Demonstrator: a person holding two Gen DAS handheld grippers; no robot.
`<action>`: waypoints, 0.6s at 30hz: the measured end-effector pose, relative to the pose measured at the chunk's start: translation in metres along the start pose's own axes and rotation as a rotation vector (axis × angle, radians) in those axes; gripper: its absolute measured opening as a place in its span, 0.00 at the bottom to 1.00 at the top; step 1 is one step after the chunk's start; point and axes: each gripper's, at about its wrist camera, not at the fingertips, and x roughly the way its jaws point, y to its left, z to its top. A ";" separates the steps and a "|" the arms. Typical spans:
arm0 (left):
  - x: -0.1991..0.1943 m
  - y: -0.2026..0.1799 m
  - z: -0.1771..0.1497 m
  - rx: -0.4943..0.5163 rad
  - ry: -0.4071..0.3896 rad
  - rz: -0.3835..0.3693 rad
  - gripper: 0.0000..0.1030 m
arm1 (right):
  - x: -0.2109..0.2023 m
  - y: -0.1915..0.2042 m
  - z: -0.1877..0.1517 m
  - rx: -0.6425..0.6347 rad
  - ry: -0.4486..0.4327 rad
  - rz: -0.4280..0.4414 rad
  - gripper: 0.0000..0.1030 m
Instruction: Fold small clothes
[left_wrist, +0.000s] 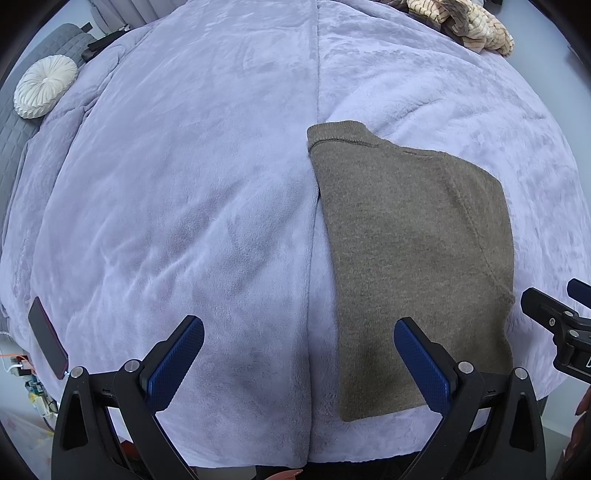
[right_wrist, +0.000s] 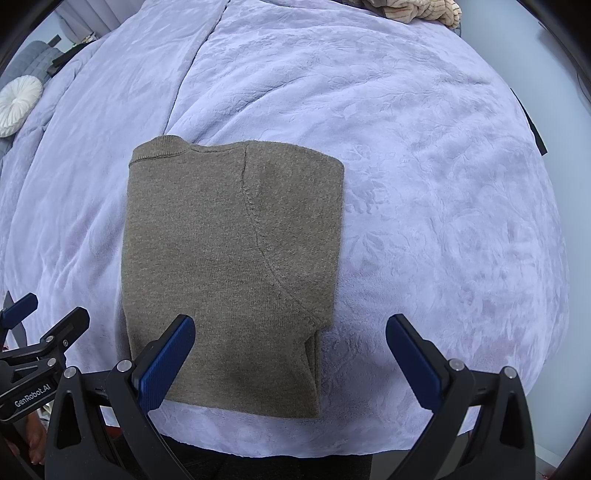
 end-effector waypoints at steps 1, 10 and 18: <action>0.000 0.000 0.000 0.000 0.002 -0.001 1.00 | 0.000 0.000 0.000 0.000 0.000 0.000 1.00; 0.004 0.009 0.002 -0.019 0.016 0.001 1.00 | 0.001 0.002 -0.004 0.009 0.007 0.001 1.00; 0.002 0.011 0.003 -0.010 0.006 -0.026 1.00 | 0.003 0.006 -0.009 0.008 0.012 0.002 1.00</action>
